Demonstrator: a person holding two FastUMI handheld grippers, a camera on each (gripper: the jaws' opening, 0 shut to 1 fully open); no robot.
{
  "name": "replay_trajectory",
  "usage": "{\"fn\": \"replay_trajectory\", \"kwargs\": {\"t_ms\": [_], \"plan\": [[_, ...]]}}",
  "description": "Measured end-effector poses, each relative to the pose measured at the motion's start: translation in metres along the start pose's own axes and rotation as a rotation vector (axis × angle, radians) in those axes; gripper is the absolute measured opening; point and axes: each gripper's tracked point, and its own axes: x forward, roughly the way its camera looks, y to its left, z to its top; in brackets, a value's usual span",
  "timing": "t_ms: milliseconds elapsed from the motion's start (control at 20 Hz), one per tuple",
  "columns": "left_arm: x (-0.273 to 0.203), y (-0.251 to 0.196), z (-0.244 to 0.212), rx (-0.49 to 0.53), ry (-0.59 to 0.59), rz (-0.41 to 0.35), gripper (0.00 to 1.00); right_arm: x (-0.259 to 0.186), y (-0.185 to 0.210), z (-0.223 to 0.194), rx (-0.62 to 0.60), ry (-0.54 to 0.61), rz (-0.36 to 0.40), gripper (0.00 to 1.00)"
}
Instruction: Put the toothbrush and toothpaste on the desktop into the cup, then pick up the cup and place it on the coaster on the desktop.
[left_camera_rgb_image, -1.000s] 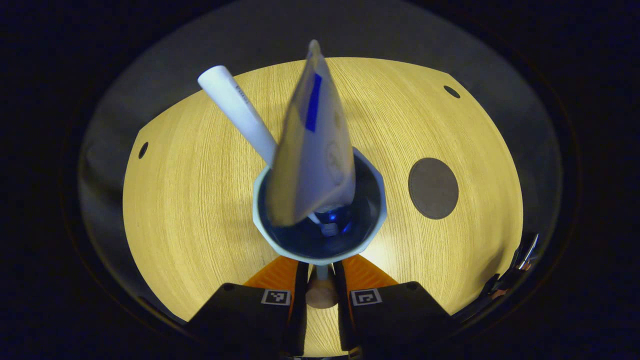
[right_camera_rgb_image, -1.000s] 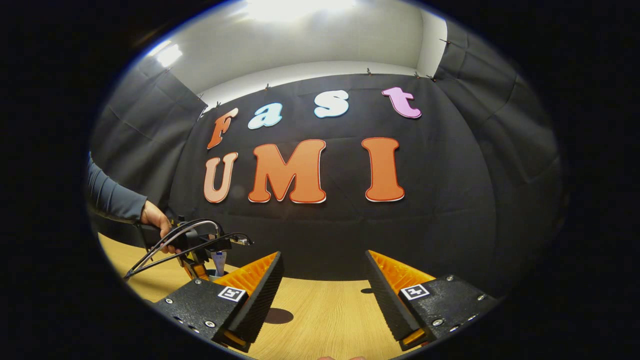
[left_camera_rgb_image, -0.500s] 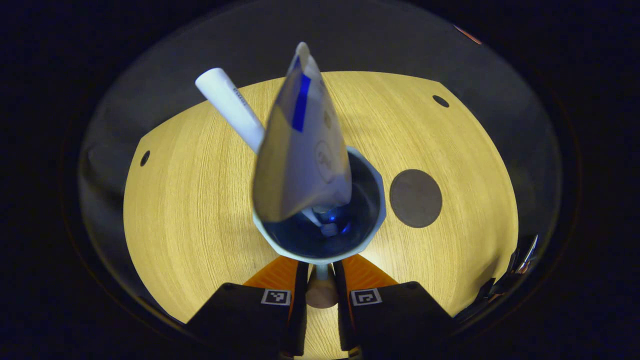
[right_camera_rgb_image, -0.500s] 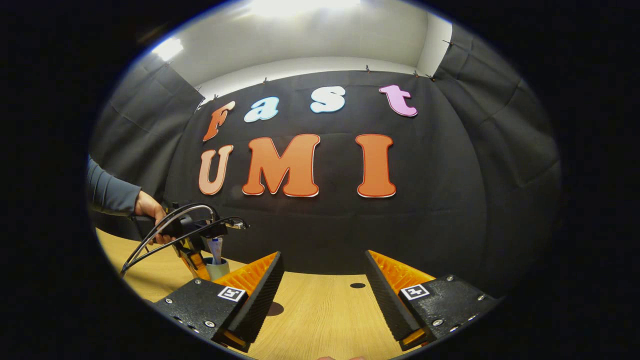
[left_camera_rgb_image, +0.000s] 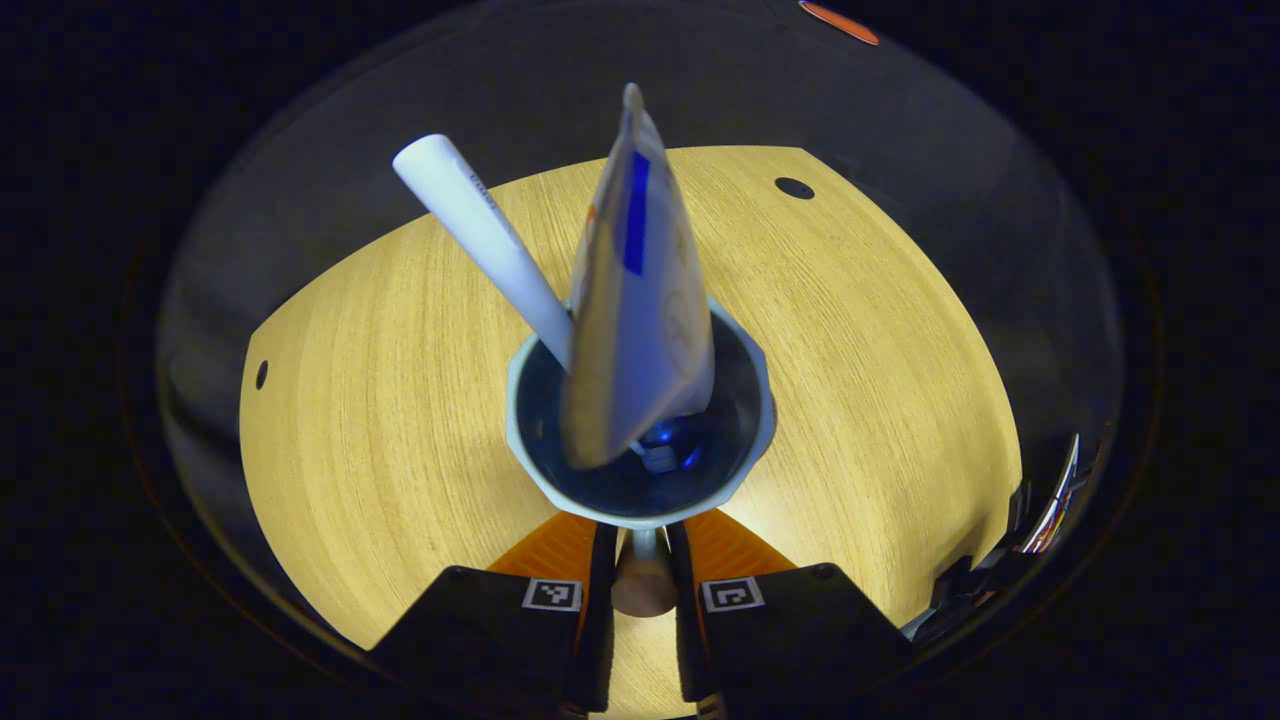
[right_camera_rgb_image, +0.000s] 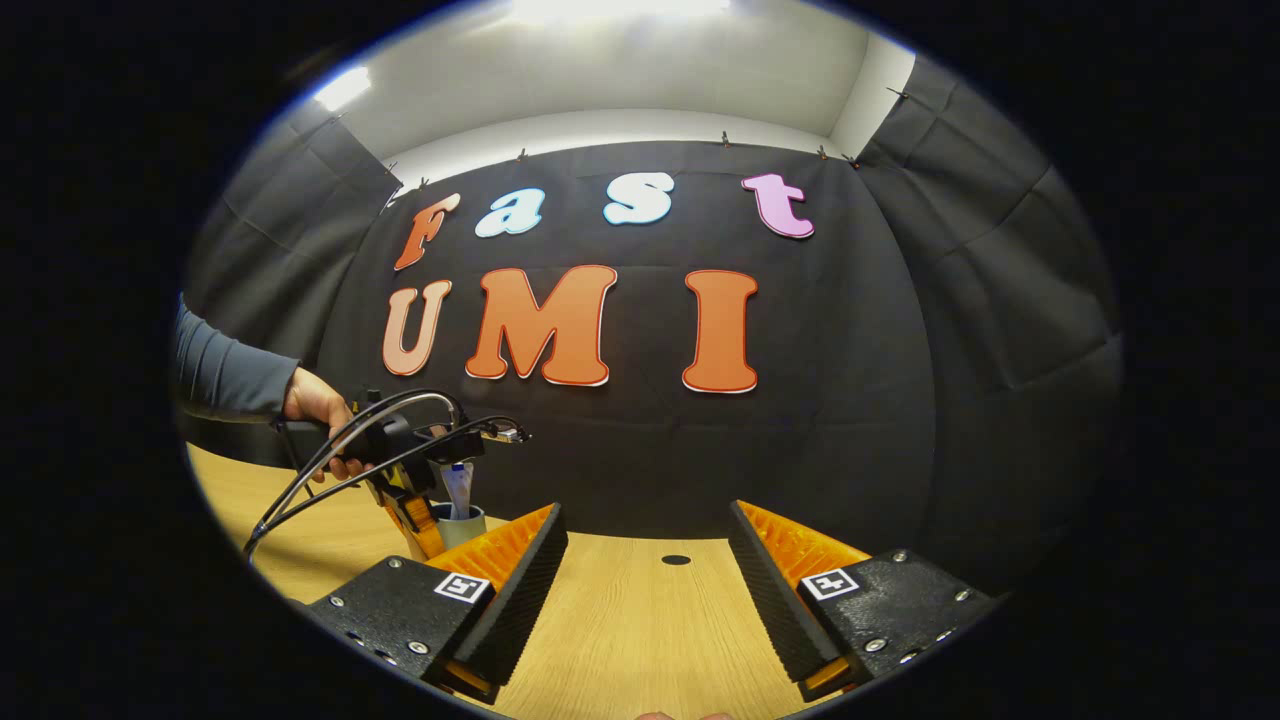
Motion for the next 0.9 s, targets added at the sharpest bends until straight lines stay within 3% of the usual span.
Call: {"fn": "replay_trajectory", "kwargs": {"t_ms": [100, 350, 550, 700, 800, 900], "plan": [[0.014, -0.031, 0.01, 0.011, 0.005, 0.001, 0.3, -0.006, -0.01, 0.001, -0.016, 0.004, -0.014, 0.98], [0.045, -0.046, 0.006, 0.019, 0.035, -0.013, 0.29, -0.015, -0.023, -0.008, -0.022, 0.034, -0.029, 0.98], [0.047, -0.011, -0.005, -0.007, 0.04, -0.018, 0.3, -0.016, -0.025, -0.014, -0.029, 0.067, -0.029, 0.98], [0.041, 0.016, 0.001, 0.018, -0.014, -0.018, 0.37, -0.014, -0.021, -0.013, -0.011, 0.072, -0.021, 0.98], [0.034, 0.032, 0.003, 0.039, -0.057, -0.028, 0.55, -0.012, -0.014, -0.011, -0.006, 0.077, -0.016, 0.98], [0.024, 0.052, 0.001, 0.048, -0.103, -0.031, 0.84, -0.013, -0.01, -0.009, -0.012, 0.079, -0.01, 0.98]]}}
